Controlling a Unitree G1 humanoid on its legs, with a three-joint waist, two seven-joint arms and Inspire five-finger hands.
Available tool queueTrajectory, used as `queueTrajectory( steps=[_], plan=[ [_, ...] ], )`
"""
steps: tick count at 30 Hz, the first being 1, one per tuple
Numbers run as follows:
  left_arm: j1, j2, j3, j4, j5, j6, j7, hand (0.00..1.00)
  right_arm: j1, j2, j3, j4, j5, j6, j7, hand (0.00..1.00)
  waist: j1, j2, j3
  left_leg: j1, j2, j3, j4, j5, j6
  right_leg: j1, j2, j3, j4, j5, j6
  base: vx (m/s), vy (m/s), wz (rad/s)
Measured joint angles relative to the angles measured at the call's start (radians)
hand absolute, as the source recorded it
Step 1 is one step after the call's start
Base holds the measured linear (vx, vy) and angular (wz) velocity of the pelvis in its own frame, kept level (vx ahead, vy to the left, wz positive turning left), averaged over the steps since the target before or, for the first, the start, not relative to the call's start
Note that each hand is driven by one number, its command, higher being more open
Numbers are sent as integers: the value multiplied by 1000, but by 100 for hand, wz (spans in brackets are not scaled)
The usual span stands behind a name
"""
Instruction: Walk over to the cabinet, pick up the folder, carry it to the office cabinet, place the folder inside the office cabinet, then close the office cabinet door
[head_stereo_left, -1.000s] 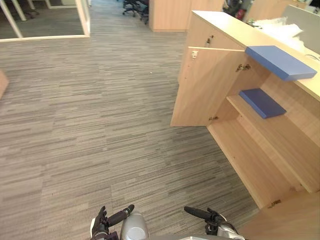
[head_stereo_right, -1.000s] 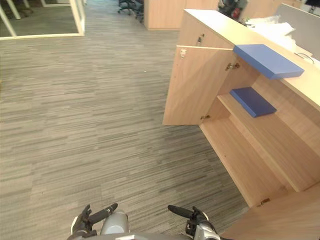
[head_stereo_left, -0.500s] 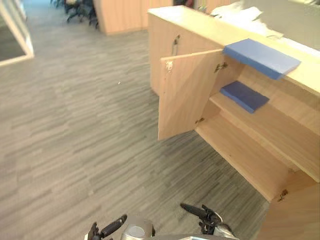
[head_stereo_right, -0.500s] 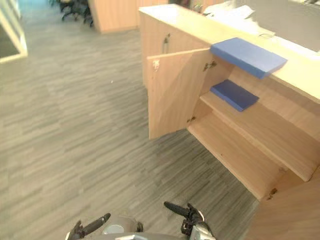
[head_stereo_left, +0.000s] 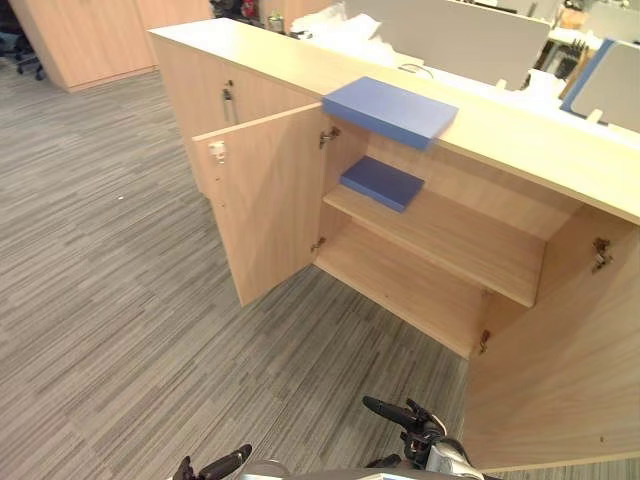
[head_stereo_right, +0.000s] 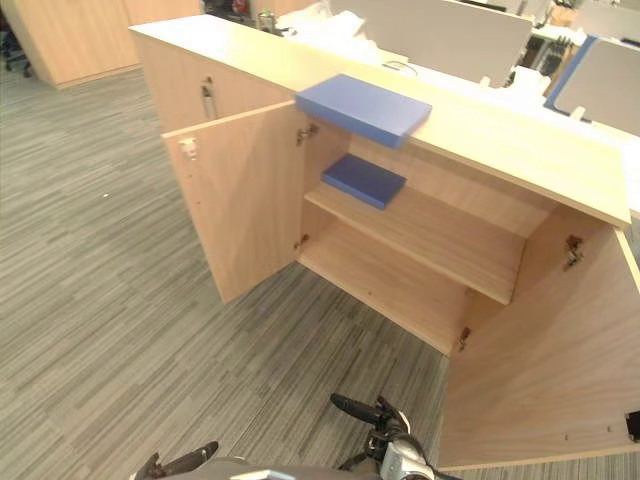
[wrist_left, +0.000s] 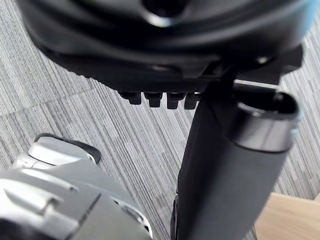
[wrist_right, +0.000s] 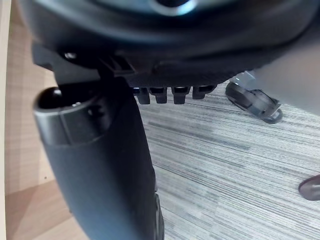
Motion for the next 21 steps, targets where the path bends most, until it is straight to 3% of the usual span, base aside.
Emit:
queueTrajectory(
  steps=[3,4,5,6,8,10,12,14,15,16,17,18,19,21],
  plan=[
    [1,-25,2,-10,0,2,-2,100,17,1,0,-20,-1,4,0,100,-1,40,-20,2,86,-8,43,-70,2,1,106,9,3,-86,-4,289,-319,-37],
    [2,-29,3,-9,-1,3,-3,100,20,-1,0,-23,-1,6,-2,100,-1,40,-31,1,103,-11,66,-79,13,8,131,12,-8,-99,-2,378,-255,-21],
    [3,-30,6,-11,-2,4,-6,100,21,-3,-1,-15,-1,8,-7,100,4,54,-33,-49,140,-60,216,-73,12,25,183,13,-37,-109,-8,414,-229,-30],
    [2,-36,14,-16,-4,5,-10,100,18,-15,0,-7,-4,10,-10,100,5,65,-31,-142,172,-130,428,-30,21,53,230,25,-72,-109,-20,406,-202,-41],
    [6,-44,21,-25,-29,1,-17,100,10,-26,1,28,-3,7,-17,100,12,70,-27,-246,181,-200,698,59,9,104,269,70,-116,-111,-26,338,-42,-71],
    [1,-35,8,-51,-35,-5,-24,100,-19,-50,1,92,-3,16,-28,100,25,56,-20,-313,154,-195,812,31,10,157,276,123,-168,-108,-21,356,75,-83],
    [3,-34,2,-74,-34,-10,-24,100,-36,-68,1,135,-3,22,-41,100,26,37,-8,-373,100,-202,748,-7,0,210,274,180,-234,-79,8,302,134,-76],
    [4,-32,4,-89,-36,-14,-24,100,-43,-78,2,159,-3,28,-45,100,29,25,4,-417,24,-283,557,-31,-4,246,256,237,-269,-63,34,245,265,-88],
    [7,-28,5,-94,-45,-14,-21,100,-43,-76,2,160,-3,29,-45,100,37,14,10,-418,-23,-367,382,-21,-6,260,239,271,-276,-58,51,283,365,-96],
    [10,-28,7,-94,-47,-14,-18,100,-43,-74,3,159,-3,27,-45,100,40,12,11,-418,-38,-422,291,3,-3,264,234,288,-280,-59,64,314,418,-100],
    [16,-32,13,-89,-65,-13,-9,100,-41,-75,5,153,-3,26,-44,100,44,23,15,-412,-47,-480,197,150,-12,280,228,319,-284,-64,108,246,301,-73],
    [19,-36,14,-82,-73,-13,-3,100,-38,-71,10,151,-3,25,-44,100,47,16,17,-399,-53,-473,194,185,-45,286,220,333,-287,-66,121,428,338,-54],
    [7,-8,22,-79,-90,-18,4,100,-28,-35,13,133,-3,26,-43,100,53,-44,10,-399,-90,-445,191,176,-26,288,174,326,-302,-59,118,367,215,-30],
    [1,-9,35,-79,-94,-19,8,100,-25,-16,10,116,-3,26,-41,100,67,-53,9,-400,-101,-419,234,153,-27,292,153,329,-304,-37,127,275,165,-27]
  ],
)
